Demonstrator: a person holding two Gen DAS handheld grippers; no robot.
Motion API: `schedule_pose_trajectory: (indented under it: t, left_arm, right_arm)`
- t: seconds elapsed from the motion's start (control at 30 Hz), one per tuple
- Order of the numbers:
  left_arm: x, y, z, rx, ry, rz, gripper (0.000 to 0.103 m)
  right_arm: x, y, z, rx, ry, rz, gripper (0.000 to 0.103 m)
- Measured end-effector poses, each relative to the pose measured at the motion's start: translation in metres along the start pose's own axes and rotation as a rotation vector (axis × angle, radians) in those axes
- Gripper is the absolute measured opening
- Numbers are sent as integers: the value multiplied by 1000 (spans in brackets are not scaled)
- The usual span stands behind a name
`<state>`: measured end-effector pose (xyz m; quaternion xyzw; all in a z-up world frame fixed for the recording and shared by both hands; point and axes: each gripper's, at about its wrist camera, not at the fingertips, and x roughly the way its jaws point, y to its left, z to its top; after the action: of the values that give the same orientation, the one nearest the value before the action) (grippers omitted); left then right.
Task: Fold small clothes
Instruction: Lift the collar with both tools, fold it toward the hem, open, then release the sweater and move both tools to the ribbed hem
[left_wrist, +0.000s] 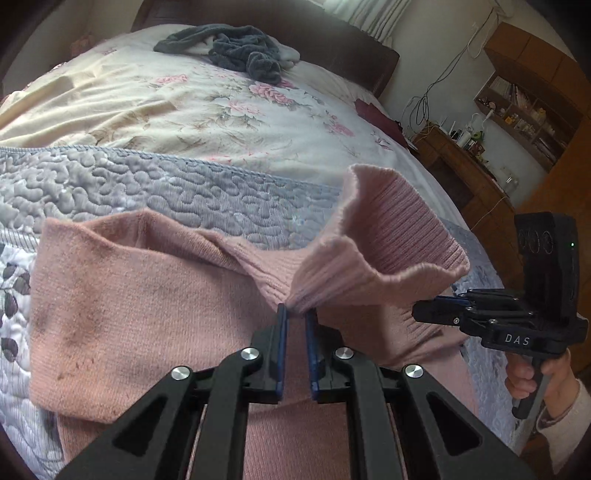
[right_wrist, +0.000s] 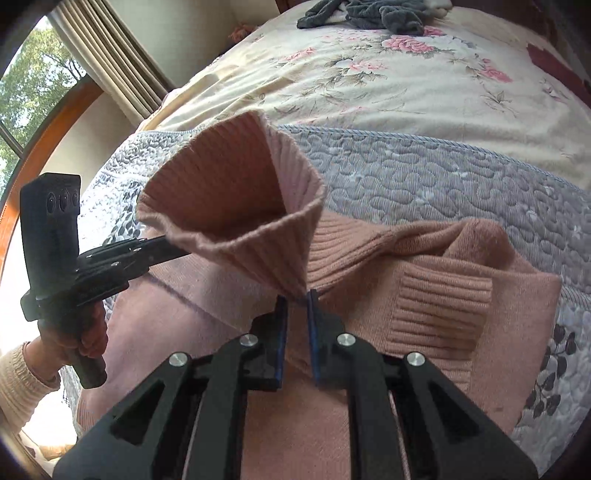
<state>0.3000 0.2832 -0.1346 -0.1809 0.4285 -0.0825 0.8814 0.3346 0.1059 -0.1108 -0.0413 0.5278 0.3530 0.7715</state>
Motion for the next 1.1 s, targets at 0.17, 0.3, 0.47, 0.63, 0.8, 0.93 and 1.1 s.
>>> schedule_pose_trajectory:
  t: [0.17, 0.3, 0.47, 0.63, 0.8, 0.93, 1.1]
  left_arm:
    - [-1, 22, -57, -35, 112, 21, 9]
    - [-10, 27, -59, -108, 105, -24, 12]
    - [7, 15, -35, -166, 117, -45, 42]
    - [34, 11, -34, -191, 158, 4, 32]
    - [21, 9, -31, -155, 124, -24, 13]
    - [24, 19, -40, -138, 150, 34, 1]
    - [28, 39, -51, -218, 160, 3, 0]
  right_arm:
    - [5, -2, -51, 31, 80, 15, 12]
    - [-3, -11, -58, 150, 65, 83, 20]
    - [10, -20, -42, 337, 38, 182, 41]
    - [44, -25, -34, 421, 102, 191, 20]
    - [28, -25, -33, 385, 76, 175, 6]
    - [29, -25, -39, 350, 103, 79, 5]
    - [44, -24, -47, 343, 126, 44, 7]
